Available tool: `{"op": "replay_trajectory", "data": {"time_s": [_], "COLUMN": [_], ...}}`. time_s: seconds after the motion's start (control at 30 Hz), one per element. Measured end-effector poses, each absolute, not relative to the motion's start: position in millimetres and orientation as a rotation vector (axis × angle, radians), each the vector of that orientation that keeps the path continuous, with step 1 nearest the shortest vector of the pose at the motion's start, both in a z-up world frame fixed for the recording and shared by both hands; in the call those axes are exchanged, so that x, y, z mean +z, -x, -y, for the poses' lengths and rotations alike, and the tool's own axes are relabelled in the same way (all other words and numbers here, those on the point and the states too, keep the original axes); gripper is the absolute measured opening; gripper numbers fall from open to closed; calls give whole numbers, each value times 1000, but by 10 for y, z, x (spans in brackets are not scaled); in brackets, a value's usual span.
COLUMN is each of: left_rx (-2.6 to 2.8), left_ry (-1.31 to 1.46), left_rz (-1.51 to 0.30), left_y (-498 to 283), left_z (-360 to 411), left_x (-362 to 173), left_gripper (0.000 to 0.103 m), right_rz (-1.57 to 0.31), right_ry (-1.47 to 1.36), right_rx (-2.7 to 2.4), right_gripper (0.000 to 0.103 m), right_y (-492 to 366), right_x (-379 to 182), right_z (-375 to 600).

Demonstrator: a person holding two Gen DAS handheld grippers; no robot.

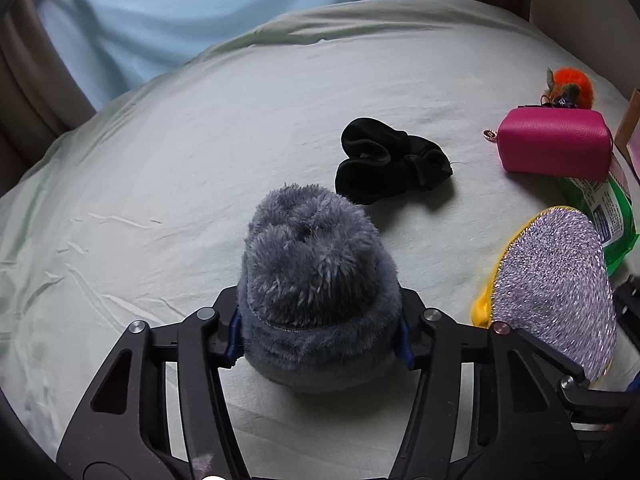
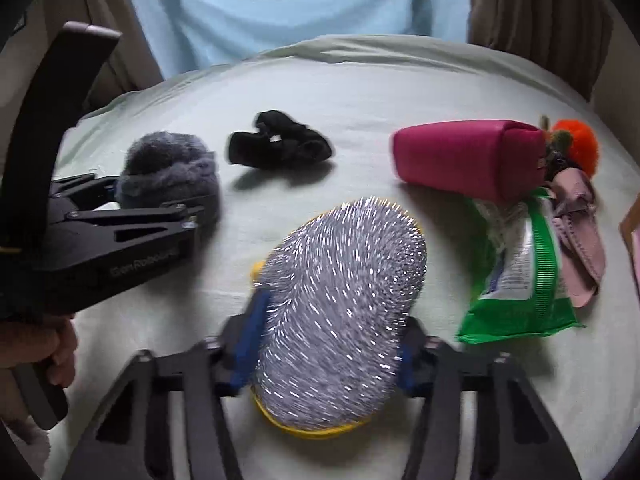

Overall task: Organize soft objects
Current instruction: 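Carry the grey hat with the left tool while the right carries the sponge to the box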

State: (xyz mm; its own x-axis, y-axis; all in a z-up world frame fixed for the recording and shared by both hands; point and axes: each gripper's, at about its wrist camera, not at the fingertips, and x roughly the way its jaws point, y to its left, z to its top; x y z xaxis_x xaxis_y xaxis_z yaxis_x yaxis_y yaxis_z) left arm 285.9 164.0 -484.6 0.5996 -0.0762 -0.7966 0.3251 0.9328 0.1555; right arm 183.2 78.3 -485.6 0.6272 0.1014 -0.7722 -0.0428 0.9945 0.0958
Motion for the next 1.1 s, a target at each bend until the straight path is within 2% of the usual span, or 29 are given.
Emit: {"op": "replay_trajectory", "data": {"time_s": [0.07,0.13,0.33,0.67,0.93,1.1], "left_rx": [-237,-240,-247,-259,-256,-271], "left_ry": [-295,-294,-310,-298,-242,-192], "left_rz": [-900,-895,-854,-791,-747,-741], "left_y": [-2831,-2807,-2647,-2287,-1976,-1830], "left_z": [-1646,-1646,-1569,-1170,-446,262], "left_x": [-4795,-4718,-4264,-3230,-2379,-2004], "left_gripper": [49,49,49,49,49,49], "right_rz": [-894,-893,-862,-795,-759,-761], "right_ry": [-81,-107,-117,-155,-192,-189], "right_rx": [107,114,99,74,29,0], "right_gripper": [31,30,29,29,29,29], "right_y": [-1848,-1863,-1806,-1543,-1256,-1091], "right_x": [-4825,-4768,-4400,-3340,-2477,-2068], "right_z": [-822,-813,-724,-220,569,1246]}}
